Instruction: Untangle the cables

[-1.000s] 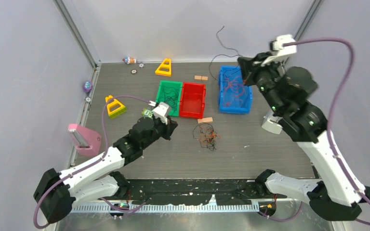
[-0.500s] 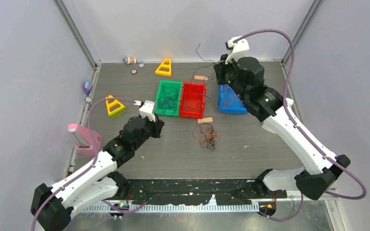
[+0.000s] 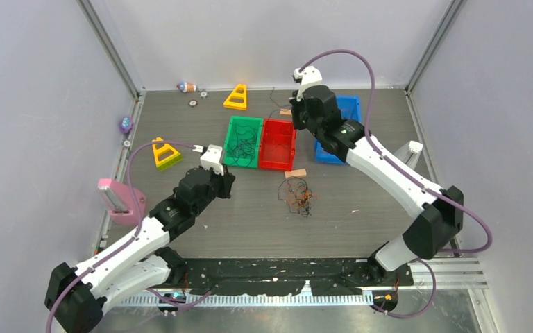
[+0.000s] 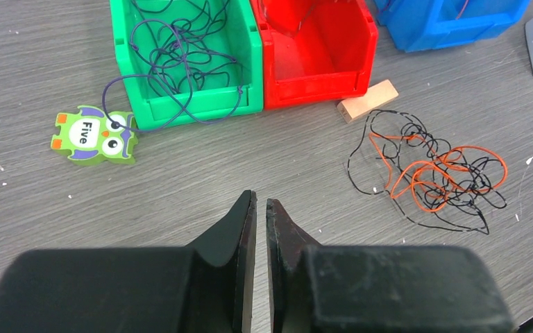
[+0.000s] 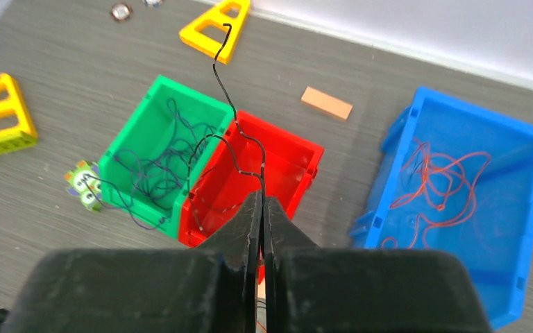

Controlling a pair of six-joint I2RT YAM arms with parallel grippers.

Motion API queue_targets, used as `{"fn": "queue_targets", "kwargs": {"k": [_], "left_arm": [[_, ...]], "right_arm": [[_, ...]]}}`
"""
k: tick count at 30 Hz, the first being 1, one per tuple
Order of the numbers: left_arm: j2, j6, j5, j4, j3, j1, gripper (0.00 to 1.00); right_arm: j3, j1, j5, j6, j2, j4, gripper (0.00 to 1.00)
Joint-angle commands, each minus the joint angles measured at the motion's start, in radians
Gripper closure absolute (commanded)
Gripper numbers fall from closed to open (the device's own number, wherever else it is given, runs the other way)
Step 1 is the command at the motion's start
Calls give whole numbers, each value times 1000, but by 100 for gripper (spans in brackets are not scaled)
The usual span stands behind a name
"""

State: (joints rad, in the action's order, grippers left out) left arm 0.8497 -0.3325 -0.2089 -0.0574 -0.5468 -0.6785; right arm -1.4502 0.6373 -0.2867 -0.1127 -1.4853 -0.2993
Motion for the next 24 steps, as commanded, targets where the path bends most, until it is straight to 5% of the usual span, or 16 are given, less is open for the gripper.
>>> {"fn": "queue_targets", "kwargs": {"k": [1,14,24], "left_arm": [[19,14,-17,51,1,5,89],[55,25,-17,84,5,5,88],[152,65,-25,175,-4,5,88]], "right_arm": [[-2,-1,-21,-18,-68,32,95],[8,12,-50,-34,-268,9,95],[-199,31,-50,-33,-570,-66,95]]}}
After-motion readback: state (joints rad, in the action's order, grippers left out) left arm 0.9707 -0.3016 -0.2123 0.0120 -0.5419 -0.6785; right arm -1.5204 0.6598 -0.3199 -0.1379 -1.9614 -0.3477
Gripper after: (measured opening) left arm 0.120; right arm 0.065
